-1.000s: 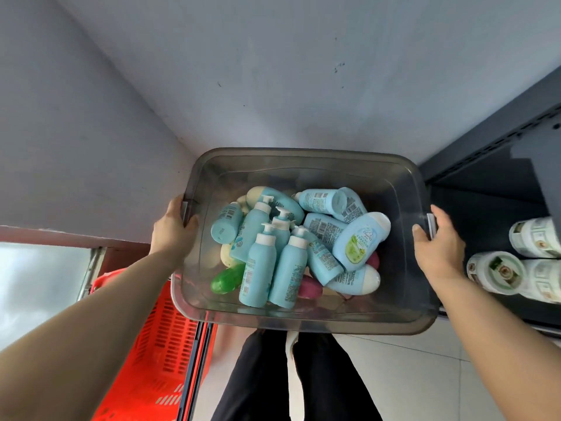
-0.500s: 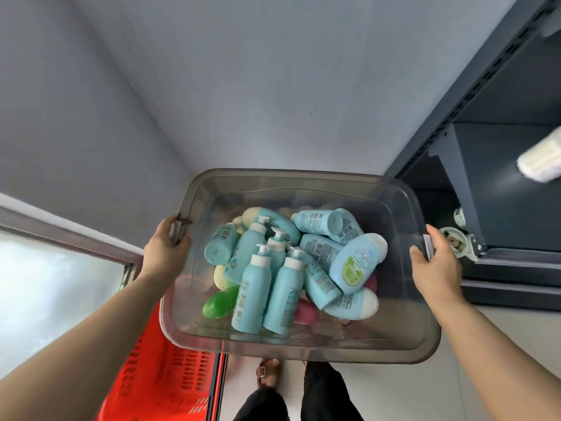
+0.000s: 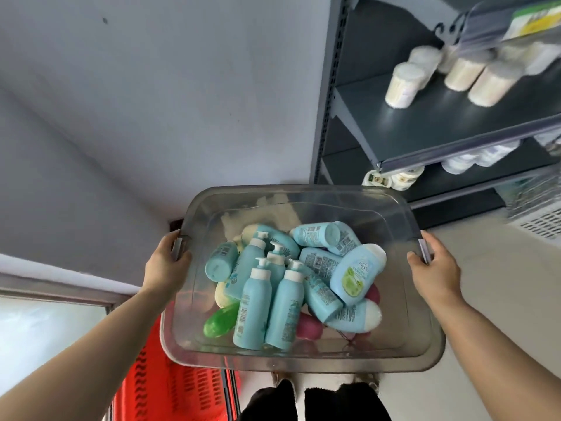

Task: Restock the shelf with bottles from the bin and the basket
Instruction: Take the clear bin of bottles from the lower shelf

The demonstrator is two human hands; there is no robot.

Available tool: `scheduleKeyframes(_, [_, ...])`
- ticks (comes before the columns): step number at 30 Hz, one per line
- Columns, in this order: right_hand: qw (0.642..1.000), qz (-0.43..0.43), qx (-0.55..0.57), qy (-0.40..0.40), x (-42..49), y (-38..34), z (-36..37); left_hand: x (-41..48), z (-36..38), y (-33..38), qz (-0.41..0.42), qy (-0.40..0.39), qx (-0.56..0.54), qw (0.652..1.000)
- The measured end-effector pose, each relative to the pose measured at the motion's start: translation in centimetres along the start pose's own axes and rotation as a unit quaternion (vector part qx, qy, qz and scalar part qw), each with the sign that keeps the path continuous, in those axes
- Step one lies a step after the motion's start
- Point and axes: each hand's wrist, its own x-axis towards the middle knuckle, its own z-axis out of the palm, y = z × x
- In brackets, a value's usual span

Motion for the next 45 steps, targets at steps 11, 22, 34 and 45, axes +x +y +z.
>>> scheduleKeyframes(11, [0.994,0.069,0.021,0.078,-0.2,12.0,-16.4,-9.5,11.4,11.2,0.093,-0.058,0.014,0.994])
scheduleKeyframes(22, [0.972,0.124,0.069,0.187,3.4,23.0,-33.7,-18.3,24.9,26.6,0.192,-0.133,0.019,0.972])
scheduleKeyframes(34, [0.924,0.213,0.1,0.3,12.3,29.0,-43.7,-18.9,39.2,45.4,0.269,-0.216,0.036,0.938])
scheduleKeyframes(45, [0.893,0.248,0.137,0.351,21.6,35.0,-54.6,-22.8,50.9,63.5,0.323,-0.251,0.033,0.912])
